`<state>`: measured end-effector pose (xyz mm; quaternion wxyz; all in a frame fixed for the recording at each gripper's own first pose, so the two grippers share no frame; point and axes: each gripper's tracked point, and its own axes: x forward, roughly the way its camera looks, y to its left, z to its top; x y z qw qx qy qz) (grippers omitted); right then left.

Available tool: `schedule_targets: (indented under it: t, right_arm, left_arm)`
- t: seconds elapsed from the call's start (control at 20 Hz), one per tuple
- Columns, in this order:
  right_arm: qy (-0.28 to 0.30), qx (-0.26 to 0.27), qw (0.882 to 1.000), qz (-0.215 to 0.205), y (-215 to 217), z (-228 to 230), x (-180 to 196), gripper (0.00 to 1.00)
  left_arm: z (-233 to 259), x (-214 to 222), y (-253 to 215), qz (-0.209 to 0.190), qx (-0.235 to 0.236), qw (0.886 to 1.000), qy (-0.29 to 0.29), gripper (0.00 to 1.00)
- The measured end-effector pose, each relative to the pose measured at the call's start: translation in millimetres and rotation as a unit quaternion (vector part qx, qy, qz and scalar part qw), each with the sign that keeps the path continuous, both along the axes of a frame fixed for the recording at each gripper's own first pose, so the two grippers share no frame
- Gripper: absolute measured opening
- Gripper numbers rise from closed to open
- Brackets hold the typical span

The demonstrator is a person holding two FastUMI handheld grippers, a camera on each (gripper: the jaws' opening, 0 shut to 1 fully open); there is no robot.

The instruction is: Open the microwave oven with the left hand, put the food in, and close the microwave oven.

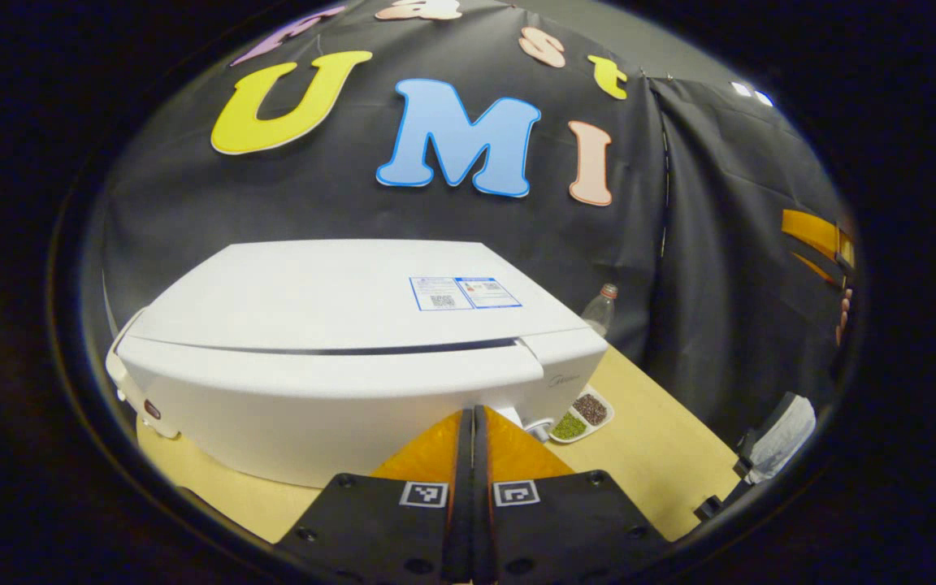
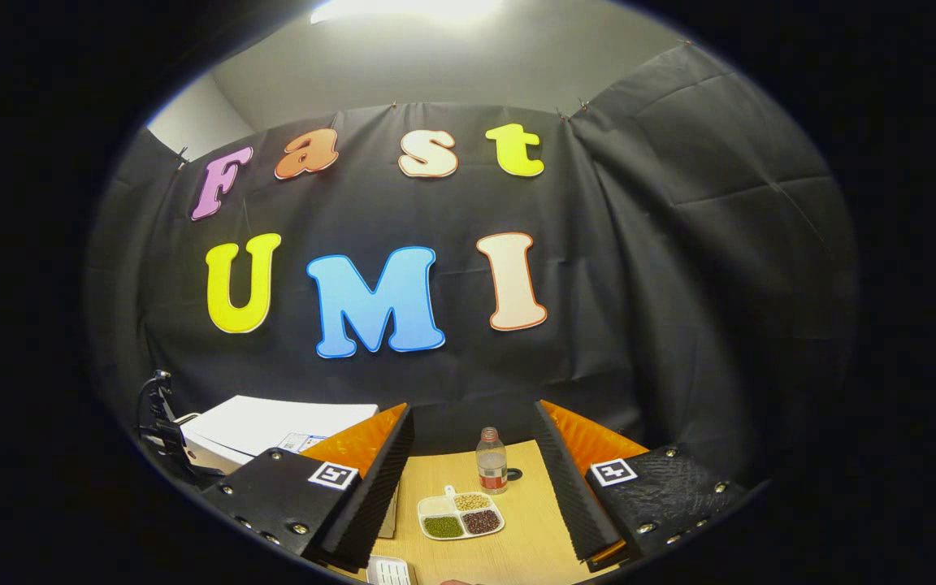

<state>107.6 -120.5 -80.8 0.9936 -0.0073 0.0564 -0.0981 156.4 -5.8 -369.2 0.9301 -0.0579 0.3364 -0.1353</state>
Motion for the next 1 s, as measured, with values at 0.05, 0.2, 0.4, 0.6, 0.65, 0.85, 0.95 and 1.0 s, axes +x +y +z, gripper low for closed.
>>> schedule_targets:
  t: [0.05, 0.2, 0.4, 0.6, 0.65, 0.85, 0.95, 1.0]
  right_arm:
    - [0.001, -0.001, 1.000, 0.001, 0, 0, 0, 0.89]
    - [0.003, -0.003, 1.000, 0.002, 2, 0, 1, 0.89]
    - [0.005, -0.005, 1.000, 0.009, 5, 1, 2, 0.89]
    - [0.004, -0.006, 1.000, 0.009, 2, 3, 4, 0.89]
    - [0.005, -0.003, 1.000, 0.011, 3, 2, 5, 0.89]
    - [0.006, -0.001, 1.000, 0.030, 10, 0, 7, 0.89]
    - [0.006, 0.000, 0.999, 0.048, 19, 0, 10, 0.88]
    - [0.006, 0.002, 0.998, 0.058, 26, 2, 12, 0.88]
  left_arm:
    - [1, 1, 1, 0.001, 0.000, 1.000, 0.000, 0.07]
    - [0, 4, 1, 0.001, -0.003, 1.000, -0.003, 0.06]
    - [-1, 10, -1, 0.012, -0.008, 1.000, -0.001, 0.07]
    - [-2, 11, -1, 0.009, 0.001, 1.000, -0.002, 0.07]
    - [-2, 10, 0, 0.010, 0.003, 1.000, -0.003, 0.07]
    - [30, 17, 13, 0.027, 0.030, 0.998, -0.044, 0.07]
    - [70, 15, 23, 0.047, 0.036, 0.995, -0.079, 0.07]
    - [99, 15, 32, 0.062, 0.045, 0.992, -0.104, 0.07]
